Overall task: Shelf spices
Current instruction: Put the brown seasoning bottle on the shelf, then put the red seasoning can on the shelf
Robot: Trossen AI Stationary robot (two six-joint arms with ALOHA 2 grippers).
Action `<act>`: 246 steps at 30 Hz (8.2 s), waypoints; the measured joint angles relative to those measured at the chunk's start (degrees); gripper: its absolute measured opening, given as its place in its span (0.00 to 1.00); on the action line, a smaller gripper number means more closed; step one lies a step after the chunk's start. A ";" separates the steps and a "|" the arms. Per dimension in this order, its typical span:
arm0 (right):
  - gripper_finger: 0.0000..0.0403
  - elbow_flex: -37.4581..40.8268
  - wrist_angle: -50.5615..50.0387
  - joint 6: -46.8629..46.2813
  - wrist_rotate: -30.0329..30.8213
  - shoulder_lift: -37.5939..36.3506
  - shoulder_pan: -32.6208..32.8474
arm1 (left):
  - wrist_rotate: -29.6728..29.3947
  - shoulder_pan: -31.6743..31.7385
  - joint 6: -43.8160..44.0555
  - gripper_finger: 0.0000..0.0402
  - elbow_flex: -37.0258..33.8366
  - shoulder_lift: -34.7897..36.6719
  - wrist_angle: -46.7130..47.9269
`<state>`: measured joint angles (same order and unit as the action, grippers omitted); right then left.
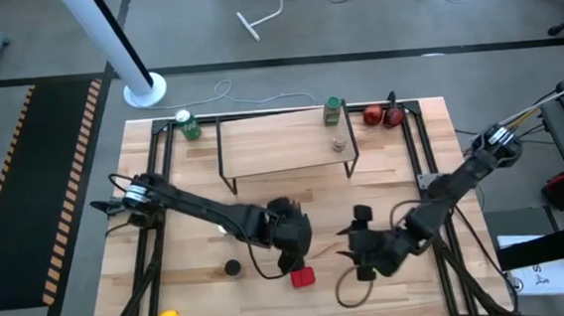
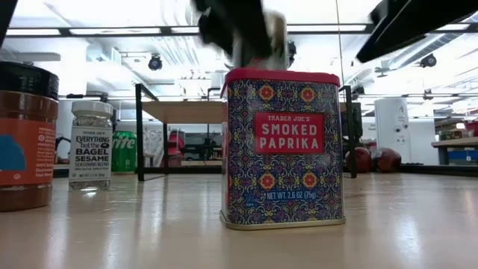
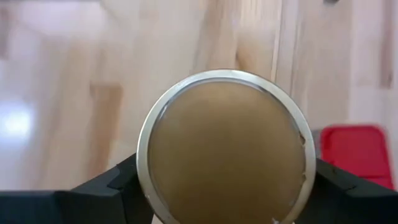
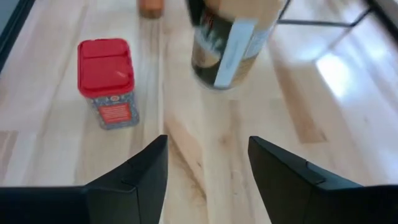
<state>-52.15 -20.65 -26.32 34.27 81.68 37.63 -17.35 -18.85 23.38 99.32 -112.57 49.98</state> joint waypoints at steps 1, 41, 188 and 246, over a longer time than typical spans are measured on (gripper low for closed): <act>0.49 0.34 -0.44 -0.86 1.86 -0.62 1.33 | 0.00 0.50 -1.22 0.65 2.13 0.00 1.22; 0.45 6.46 -0.10 -3.70 5.89 -1.83 5.38 | 22.69 46.46 -31.29 0.68 19.07 0.04 8.27; 0.45 6.83 1.58 -6.58 4.23 -4.81 4.92 | 14.23 -8.63 3.19 0.65 -7.32 5.88 -18.51; 0.41 -5.13 25.74 6.39 -23.29 20.91 -2.63 | 13.06 -11.06 14.81 0.62 -25.96 5.79 -26.17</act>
<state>-57.28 5.08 -19.93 10.98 102.59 35.00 -4.29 -29.91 38.19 73.36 -106.78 23.80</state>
